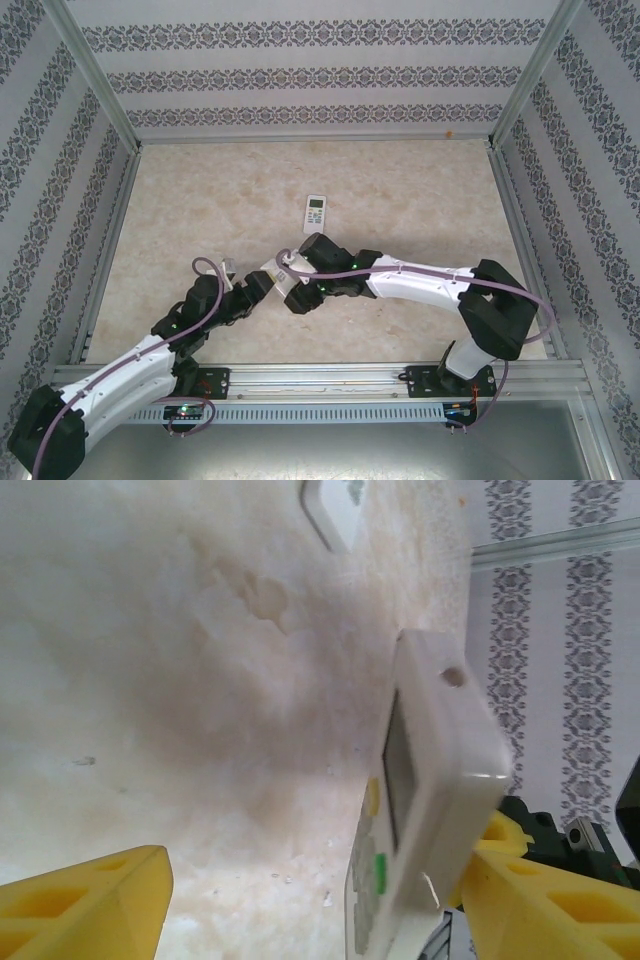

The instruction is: Load the batteries into the remote control

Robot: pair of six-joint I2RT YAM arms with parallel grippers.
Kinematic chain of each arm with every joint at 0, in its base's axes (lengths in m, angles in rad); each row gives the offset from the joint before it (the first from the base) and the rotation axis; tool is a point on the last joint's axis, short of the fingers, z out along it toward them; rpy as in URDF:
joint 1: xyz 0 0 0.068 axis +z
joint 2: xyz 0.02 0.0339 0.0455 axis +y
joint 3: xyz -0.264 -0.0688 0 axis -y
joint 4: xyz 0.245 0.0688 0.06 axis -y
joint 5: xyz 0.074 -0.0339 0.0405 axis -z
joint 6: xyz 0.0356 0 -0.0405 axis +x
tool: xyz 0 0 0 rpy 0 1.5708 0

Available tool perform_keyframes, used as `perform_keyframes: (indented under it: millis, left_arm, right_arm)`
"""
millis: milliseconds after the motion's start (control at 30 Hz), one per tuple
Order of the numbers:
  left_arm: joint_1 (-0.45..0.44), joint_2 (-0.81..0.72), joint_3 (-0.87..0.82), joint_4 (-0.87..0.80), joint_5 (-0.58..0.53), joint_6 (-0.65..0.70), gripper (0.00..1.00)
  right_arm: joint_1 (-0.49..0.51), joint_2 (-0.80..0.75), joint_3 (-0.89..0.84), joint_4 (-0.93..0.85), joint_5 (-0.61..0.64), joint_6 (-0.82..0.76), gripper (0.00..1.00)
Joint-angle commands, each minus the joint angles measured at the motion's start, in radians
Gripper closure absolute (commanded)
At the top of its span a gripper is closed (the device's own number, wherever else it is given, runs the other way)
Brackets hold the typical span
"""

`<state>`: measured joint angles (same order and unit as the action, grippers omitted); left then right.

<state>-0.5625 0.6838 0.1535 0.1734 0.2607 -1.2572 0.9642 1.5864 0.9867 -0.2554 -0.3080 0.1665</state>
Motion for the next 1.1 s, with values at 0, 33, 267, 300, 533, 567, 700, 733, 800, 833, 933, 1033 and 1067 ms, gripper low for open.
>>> perform_keyframes:
  millis: [0,33,267,300,533,567,700,733,800,833,933,1033,1067]
  left_arm:
    - [0.014,-0.037,0.02,0.017,0.021,0.023,0.25]
    - [0.015,-0.039,0.024,0.019,0.026,0.032,0.27]
    - [0.015,0.071,0.071,0.033,0.1,0.067,0.52]
    - [0.015,0.086,0.072,0.047,0.106,0.064,0.57]
    - [0.015,0.156,0.125,0.012,0.096,0.11,0.79]
    - [0.015,0.165,0.136,0.008,0.091,0.114,0.81]
    - [0.024,0.204,0.191,-0.02,0.083,0.145,0.9]
    - [0.031,0.21,0.211,-0.046,0.076,0.158,0.91]
    - [0.045,0.217,0.248,-0.108,0.053,0.189,0.92]
    - [0.055,0.22,0.272,-0.152,0.032,0.208,0.92]
    - [0.07,0.247,0.381,-0.36,-0.048,0.307,0.93]
    - [0.071,0.326,0.553,-0.615,-0.196,0.45,0.94]
    - [0.072,0.36,0.606,-0.679,-0.243,0.489,0.95]
  right_arm:
    - [-0.005,-0.034,-0.028,0.047,-0.019,0.048,0.5]
    - [-0.005,-0.038,-0.029,0.049,-0.021,0.057,0.5]
    - [-0.003,-0.042,-0.035,0.139,-0.045,0.14,0.5]
    - [-0.003,-0.039,-0.034,0.149,-0.053,0.149,0.5]
    - [-0.001,-0.061,-0.04,0.178,-0.063,0.189,0.47]
    - [-0.001,-0.07,-0.04,0.182,-0.065,0.189,0.47]
    - [-0.001,-0.096,-0.048,0.183,-0.062,0.194,0.43]
    - [-0.002,-0.107,-0.052,0.182,-0.058,0.196,0.41]
    - [-0.006,-0.136,-0.06,0.182,-0.045,0.205,0.35]
    - [-0.008,-0.156,-0.064,0.181,-0.038,0.212,0.32]
    - [-0.017,-0.225,-0.078,0.165,0.001,0.221,0.24]
    - [-0.041,-0.296,-0.103,0.141,0.057,0.244,0.17]
    - [-0.048,-0.314,-0.114,0.133,0.083,0.256,0.15]
